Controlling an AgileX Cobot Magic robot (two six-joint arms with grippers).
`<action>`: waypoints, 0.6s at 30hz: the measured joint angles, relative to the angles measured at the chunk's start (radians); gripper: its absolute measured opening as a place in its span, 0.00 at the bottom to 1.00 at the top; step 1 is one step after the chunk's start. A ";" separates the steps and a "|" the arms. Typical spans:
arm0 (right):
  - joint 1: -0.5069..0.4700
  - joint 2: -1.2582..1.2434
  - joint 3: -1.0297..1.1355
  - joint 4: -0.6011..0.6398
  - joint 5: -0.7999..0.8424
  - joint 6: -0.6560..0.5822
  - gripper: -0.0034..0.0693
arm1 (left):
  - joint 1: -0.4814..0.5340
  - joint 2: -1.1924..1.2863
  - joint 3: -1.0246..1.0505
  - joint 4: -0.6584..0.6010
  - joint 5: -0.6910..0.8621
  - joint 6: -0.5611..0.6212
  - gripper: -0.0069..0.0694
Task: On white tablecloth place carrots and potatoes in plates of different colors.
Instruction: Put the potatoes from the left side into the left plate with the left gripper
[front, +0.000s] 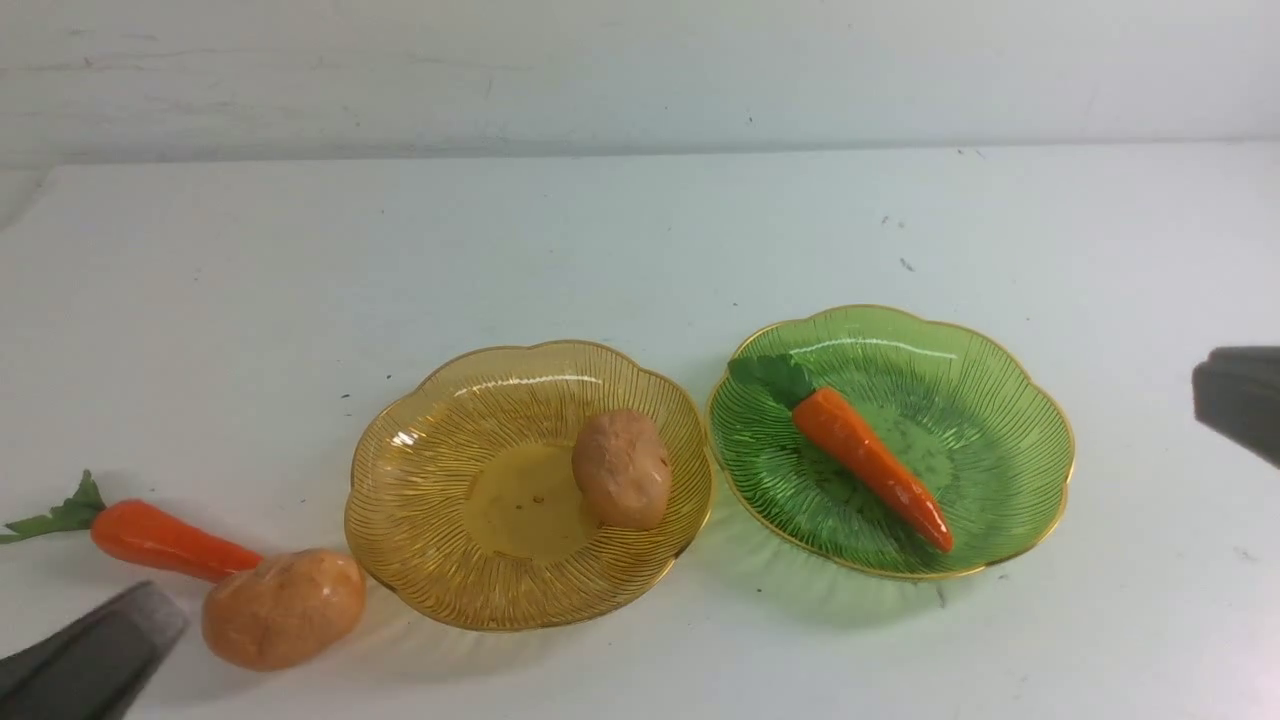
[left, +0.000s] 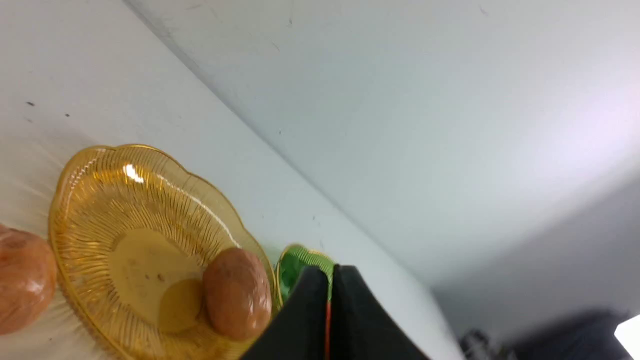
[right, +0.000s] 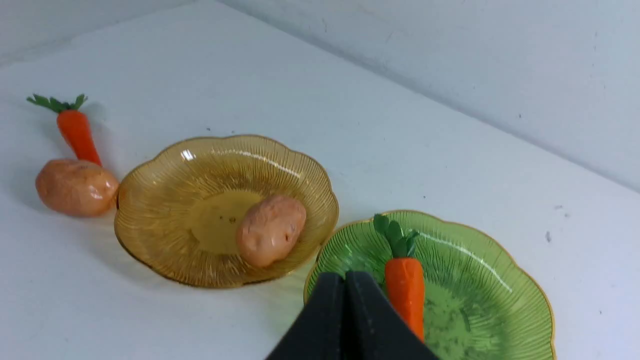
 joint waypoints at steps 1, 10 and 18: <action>0.000 0.000 0.000 0.000 0.020 0.000 0.03 | 0.000 0.057 -0.055 0.049 0.092 0.009 0.09; 0.000 0.000 0.000 0.000 0.137 0.000 0.03 | 0.000 0.675 -0.483 0.507 0.687 0.131 0.09; 0.000 0.000 0.000 -0.019 0.151 0.000 0.03 | 0.000 1.085 -0.694 0.571 0.716 0.324 0.35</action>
